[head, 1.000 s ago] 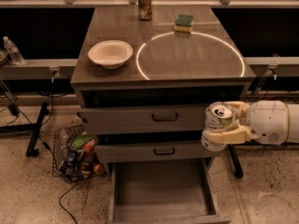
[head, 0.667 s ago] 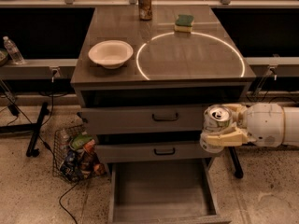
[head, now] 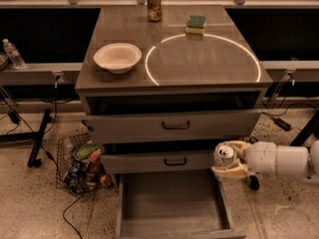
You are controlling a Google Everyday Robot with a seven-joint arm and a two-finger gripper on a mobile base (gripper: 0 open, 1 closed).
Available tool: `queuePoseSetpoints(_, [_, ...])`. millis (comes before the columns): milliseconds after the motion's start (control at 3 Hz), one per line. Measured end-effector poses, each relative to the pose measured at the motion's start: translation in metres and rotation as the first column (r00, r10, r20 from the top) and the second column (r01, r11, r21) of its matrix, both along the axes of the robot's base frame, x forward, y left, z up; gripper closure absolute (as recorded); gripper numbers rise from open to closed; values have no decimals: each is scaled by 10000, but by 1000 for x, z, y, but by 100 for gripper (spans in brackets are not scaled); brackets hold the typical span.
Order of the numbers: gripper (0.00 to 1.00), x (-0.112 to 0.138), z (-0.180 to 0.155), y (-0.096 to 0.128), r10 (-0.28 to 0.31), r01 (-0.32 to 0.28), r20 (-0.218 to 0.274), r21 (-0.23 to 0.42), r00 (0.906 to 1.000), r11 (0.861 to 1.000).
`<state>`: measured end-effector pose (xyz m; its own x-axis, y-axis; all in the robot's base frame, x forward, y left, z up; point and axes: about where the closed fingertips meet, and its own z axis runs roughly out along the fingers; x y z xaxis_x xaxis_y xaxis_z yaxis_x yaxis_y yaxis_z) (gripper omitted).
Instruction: Place 7up can into bottom drawer
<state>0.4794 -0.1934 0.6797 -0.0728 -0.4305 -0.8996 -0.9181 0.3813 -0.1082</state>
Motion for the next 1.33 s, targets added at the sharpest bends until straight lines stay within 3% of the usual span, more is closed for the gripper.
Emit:
queuePoseSetpoints(333, [100,15,-77,-23,-148,146,-108,-193,9998,9997])
queuePoseSetpoints(667, [100,20,-157,-38,-543,547,-803,31,9953,9985])
queuePoseSetpoints(1000, [100,15,-181,-34,-543,582,-1131,320,9921,9978])
queuePoseSetpoints(1333, [100,15,-187,-29,-416,462,-1055,416,9936,9981])
